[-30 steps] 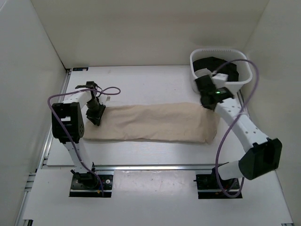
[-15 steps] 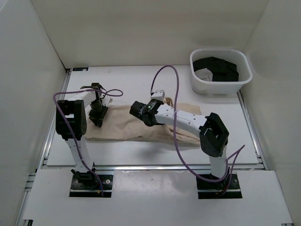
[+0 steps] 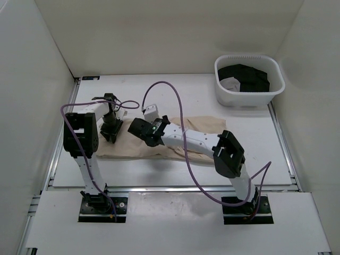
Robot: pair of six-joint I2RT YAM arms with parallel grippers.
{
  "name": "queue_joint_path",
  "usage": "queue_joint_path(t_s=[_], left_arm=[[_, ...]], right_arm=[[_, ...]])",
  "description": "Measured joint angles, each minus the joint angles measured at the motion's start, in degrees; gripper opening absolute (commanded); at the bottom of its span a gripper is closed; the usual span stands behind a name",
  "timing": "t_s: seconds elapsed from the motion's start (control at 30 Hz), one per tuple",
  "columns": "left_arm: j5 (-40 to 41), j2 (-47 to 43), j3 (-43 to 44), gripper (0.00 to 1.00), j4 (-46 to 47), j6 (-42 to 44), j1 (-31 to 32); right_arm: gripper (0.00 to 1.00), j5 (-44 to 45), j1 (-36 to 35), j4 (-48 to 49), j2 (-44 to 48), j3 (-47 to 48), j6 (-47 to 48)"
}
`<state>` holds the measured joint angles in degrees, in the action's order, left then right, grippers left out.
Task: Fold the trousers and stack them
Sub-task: Fold the trousers
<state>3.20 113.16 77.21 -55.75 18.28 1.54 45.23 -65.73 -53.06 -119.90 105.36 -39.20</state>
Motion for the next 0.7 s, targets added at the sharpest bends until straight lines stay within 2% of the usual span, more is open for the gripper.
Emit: queue_joint_path(t_s=[0.17,0.27,0.3,0.43,0.5,0.57,0.7], left_arm=[[2.7,0.0,2.1,0.47,0.1,0.0,0.1],[4.3,-0.7,6.6,0.54,-0.8,0.3,0.1],[4.5,-1.1,9.0,0.59,-1.5,0.5,0.1],[0.6,-2.6,23.6,0.7,-5.8,1.9,1.2],[-3.5,-3.4,30.3,0.7,-7.7,2.4,3.5],[-7.8,-4.1,34.5,0.7,-9.7,2.9,8.0],[-16.8,-2.0,35.0,0.7,-12.2,2.8,19.8]], right_arm=[[0.81,-0.5,-5.1,3.3,8.9,-2.3,3.6],[0.79,0.5,-4.3,3.6,19.2,-8.7,1.4],[0.77,1.0,-3.1,3.5,23.1,-11.8,0.0],[0.77,0.1,7.0,4.2,37.9,-27.3,-5.6],[0.77,-2.5,13.9,4.2,42.8,-35.7,-7.3],[0.79,-6.0,20.7,5.8,45.4,-43.3,-8.4],[0.82,-14.6,32.5,9.6,46.5,-54.8,-8.2]])
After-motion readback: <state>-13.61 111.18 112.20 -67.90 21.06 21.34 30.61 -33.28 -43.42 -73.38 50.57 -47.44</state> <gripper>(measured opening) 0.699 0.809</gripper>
